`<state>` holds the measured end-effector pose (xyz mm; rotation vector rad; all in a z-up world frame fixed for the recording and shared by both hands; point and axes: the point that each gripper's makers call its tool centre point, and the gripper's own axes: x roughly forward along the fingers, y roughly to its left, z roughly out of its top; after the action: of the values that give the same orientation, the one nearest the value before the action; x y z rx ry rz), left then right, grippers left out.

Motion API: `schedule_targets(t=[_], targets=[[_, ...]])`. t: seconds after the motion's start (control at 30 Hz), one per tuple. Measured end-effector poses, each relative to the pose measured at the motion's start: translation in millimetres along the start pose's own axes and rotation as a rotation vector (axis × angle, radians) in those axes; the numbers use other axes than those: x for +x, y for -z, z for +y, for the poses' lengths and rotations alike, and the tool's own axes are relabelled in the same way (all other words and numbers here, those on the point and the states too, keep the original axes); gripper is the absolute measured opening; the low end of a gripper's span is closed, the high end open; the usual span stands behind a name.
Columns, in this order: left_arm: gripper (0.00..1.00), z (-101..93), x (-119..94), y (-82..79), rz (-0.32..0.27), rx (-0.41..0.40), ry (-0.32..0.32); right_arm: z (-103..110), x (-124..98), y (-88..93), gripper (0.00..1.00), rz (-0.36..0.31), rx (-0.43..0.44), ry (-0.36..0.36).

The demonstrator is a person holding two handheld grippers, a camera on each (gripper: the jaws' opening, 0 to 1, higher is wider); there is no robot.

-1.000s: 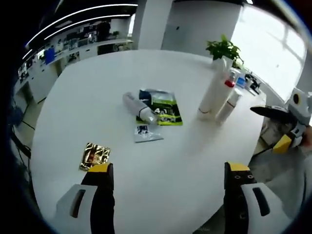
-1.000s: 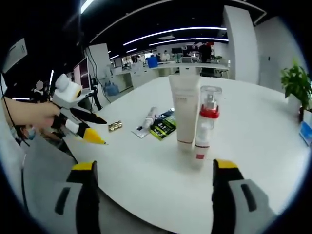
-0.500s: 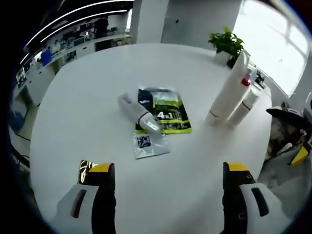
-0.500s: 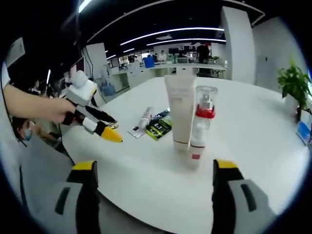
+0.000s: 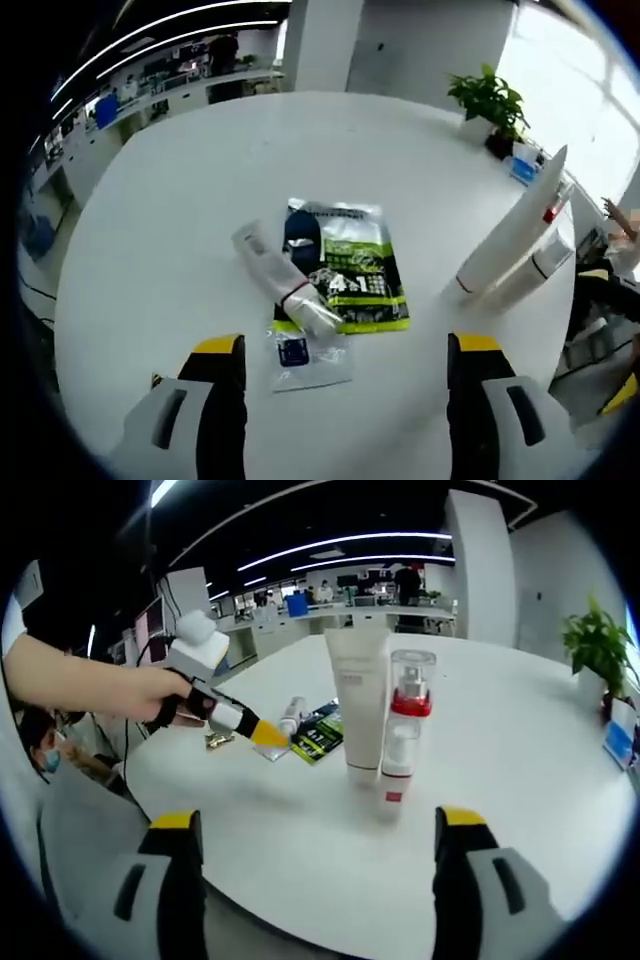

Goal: Arrange the skincare products in the storage area until every visible bottle or jar stands upright without overlapping.

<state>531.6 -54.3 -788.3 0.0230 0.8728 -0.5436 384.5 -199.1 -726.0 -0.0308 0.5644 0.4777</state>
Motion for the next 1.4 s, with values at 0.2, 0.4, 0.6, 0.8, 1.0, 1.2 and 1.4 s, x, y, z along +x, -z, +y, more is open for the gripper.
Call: schedule_targets(t=[0.2, 0.4, 0.6, 0.8, 1.0, 1.2, 1.4], targets=[[0.72, 2.1, 14.0, -7.9, 0.003, -0.006, -0.019, -1.0, 1.0, 1.8, 0.95, 0.012, -0.007, 0.009], [0.68, 14.8, 25.6, -15.1, 0.014, -0.004, -0.068, -3.6, 1.6, 3.5, 0.94, 0.021, 0.0, 0.021], [0.63, 26.3, 36.6, -16.4, 0.04, 0.029, -0.12, -6.2, 1.5, 5.0, 0.94, 0.027, 0.009, 0.031], [0.42, 27.6, 38.6, -14.7, 0.056, 0.109, -0.13, -7.6, 1.7, 5.5, 0.93, 0.029, 0.019, 0.038], [0.3, 25.4, 38.5, -12.4, 0.069, 0.184, -0.11, -7.5, 1.9, 5.6, 0.93, 0.031, 0.021, 0.04], [0.17, 27.5, 36.5, -14.0, 0.071, 0.219, -0.099, -8.3, 1.5, 5.5, 0.92, 0.03, 0.024, 0.044], [0.16, 28.0, 31.2, -11.2, 0.082, 0.223, -0.078, -8.7, 1.6, 5.5, 0.91, 0.029, 0.026, 0.046]])
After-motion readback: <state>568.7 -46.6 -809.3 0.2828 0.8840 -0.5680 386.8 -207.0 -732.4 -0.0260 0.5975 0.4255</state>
